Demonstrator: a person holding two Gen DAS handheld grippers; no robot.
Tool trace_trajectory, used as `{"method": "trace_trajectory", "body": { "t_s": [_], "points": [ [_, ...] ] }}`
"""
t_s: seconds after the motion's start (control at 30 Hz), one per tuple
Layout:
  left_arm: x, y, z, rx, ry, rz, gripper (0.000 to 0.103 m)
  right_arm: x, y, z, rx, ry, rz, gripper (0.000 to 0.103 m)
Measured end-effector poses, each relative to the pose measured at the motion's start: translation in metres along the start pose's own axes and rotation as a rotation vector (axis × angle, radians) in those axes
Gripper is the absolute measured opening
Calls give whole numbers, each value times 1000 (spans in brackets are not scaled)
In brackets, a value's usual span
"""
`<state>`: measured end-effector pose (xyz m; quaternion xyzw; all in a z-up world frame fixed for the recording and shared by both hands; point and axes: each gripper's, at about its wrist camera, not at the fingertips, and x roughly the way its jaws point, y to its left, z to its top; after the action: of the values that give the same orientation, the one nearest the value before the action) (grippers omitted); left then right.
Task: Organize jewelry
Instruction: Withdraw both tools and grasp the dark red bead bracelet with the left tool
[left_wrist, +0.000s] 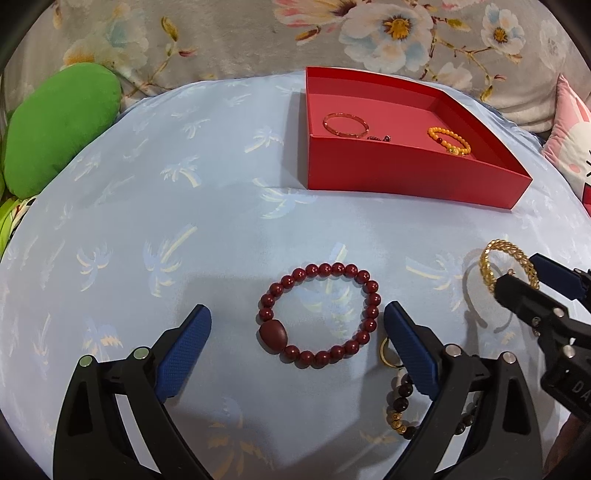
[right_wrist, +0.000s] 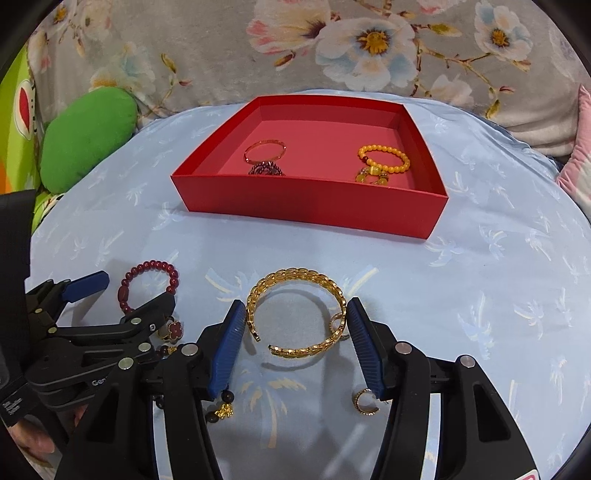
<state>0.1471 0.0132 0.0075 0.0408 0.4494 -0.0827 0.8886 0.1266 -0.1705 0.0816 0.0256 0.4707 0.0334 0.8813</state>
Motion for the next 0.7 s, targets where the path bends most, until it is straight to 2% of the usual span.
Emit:
{"method": "trace_trajectory", "body": {
  "t_s": [0.1,0.2,0.4,0.53,0.6,0.7],
  "points": [
    [0,-1,0,2,-2,6,87,-5,-4,1,13,-8,3,54],
    [-2,-1,1,6,-7,3,78,-8,-9,0,30,-10,12,54],
    [-7,1,0,14,-20,-16,53,-12,-15,-3,54,-9,22,54],
    [-10,5,1,10,-19,-51,27,-11,-19,-6,74,2,38,54],
    [-11,9,2,-10,-11,-93,16,-11,-21,-8,82,5,40,54],
    [-11,13,1,-34,-3,-126,14,-12,-22,-10,85,5,40,54]
  ]
}}
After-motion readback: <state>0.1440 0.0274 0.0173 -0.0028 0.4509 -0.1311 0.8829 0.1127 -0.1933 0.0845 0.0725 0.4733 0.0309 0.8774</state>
